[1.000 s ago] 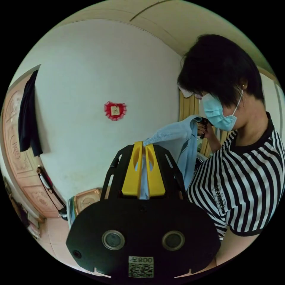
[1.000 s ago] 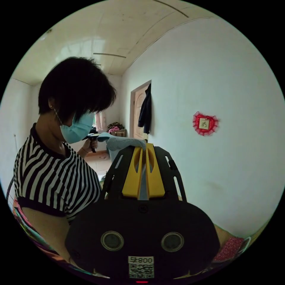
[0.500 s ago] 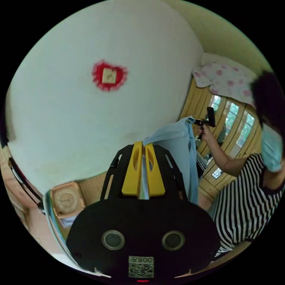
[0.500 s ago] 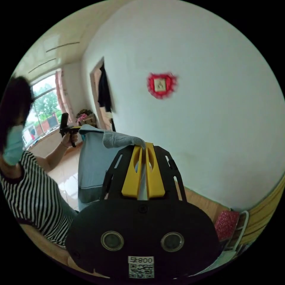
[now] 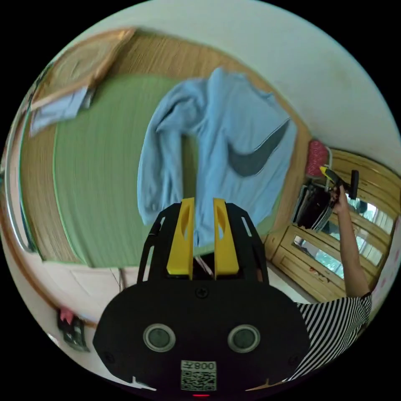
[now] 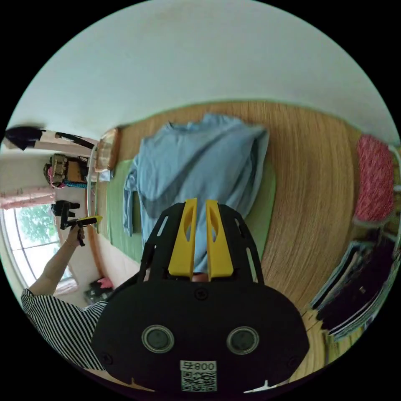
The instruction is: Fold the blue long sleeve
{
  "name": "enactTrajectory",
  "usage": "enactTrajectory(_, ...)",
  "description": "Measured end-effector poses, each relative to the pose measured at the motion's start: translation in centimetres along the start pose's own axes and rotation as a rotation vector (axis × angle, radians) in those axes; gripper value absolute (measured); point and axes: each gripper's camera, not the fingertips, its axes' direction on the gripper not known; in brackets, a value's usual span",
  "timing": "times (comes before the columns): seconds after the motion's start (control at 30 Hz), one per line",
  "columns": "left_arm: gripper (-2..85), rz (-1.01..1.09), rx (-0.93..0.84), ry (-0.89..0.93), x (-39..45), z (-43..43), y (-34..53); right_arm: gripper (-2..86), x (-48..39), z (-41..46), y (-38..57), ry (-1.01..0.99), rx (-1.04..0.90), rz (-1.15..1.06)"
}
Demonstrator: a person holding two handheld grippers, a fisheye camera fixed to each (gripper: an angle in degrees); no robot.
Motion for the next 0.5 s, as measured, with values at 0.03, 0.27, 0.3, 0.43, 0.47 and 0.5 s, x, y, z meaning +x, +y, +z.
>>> enactTrajectory(0.03, 7.1, -0.062, -0.05, 0.034, -1.4, 3.4, 1.5, 5.6, 1.7, 3.5, 2.1, -0.013, -0.062, 0.069)
enactTrajectory(0.27, 7.9, -0.144, -0.086, -0.057, -0.8, 12.7, 1.0, 6.7, 6.4, 13.7, 11.8, -0.141, -0.146, 0.367)
enactTrajectory(0.3, 7.9, -0.136, -0.087, -0.072, -0.3, 13.3, 0.4, 6.6, 6.4, 14.7, 12.8, -0.147, -0.154, 0.395)
enactTrajectory(0.43, 7.0, -0.084, -0.15, -0.196, 3.0, 18.3, -2.6, 6.3, 4.9, 17.5, 14.9, -0.171, -0.161, 0.446)
enactTrajectory(0.47, 6.1, -0.074, -0.192, -0.223, 3.8, 20.1, -3.0, 6.3, 4.5, 17.8, 15.0, -0.175, -0.161, 0.45)
enactTrajectory(0.5, 5.7, -0.07, -0.218, -0.238, 4.1, 20.9, -3.1, 6.2, 3.9, 18.3, 15.3, -0.177, -0.162, 0.459)
